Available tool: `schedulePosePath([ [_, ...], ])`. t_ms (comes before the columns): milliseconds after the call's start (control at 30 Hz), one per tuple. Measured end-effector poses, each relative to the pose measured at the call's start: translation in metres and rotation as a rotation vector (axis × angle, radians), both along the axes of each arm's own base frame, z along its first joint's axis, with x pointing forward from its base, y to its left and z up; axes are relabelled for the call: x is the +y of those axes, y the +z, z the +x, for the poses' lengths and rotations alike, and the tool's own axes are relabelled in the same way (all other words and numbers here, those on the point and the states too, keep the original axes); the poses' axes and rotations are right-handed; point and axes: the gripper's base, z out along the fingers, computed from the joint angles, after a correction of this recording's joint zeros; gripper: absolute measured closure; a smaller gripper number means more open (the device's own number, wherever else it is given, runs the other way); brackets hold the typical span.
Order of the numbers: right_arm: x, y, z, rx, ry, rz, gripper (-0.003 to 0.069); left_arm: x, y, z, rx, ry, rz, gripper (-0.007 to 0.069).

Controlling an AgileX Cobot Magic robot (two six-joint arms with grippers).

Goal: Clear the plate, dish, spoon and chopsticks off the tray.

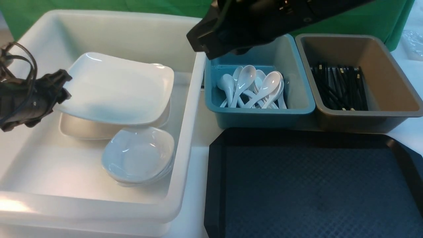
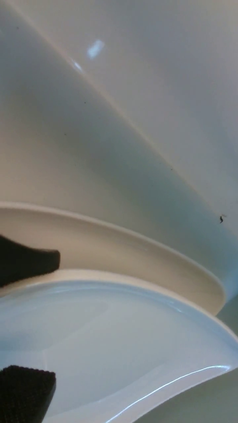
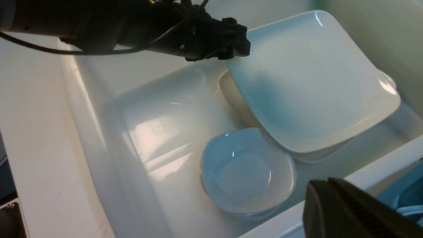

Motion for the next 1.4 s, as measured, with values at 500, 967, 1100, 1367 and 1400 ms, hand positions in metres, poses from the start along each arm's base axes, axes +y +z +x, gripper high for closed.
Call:
schedulePosePath([
  [500, -0.001, -0.002, -0.002, 0.017, 0.009, -0.018, 0.0635, 0.010, 0.013, -0.015, 0.071, -0.144, 0.146, 0.0292],
  [967, -0.008, 0.000, 0.001, 0.029, -0.064, -0.080, 0.0635, -0.043, 0.102, -0.061, -0.109, -0.554, 0.414, 0.0623],
  [1100, -0.028, 0.017, 0.000, -0.030, -0.188, -0.163, 0.0635, -0.084, 0.141, -0.088, -0.211, -0.747, 0.441, 0.0623],
  [1367, -0.102, 0.083, -0.060, -0.188, -0.391, -0.069, 0.0635, -0.120, 0.179, -0.150, -0.314, -1.027, 0.490, 0.0623],
  [1400, -0.104, 0.086, -0.063, -0.193, -0.393, -0.059, 0.0635, -0.120, 0.179, -0.150, -0.313, -1.028, 0.489, 0.0623],
])
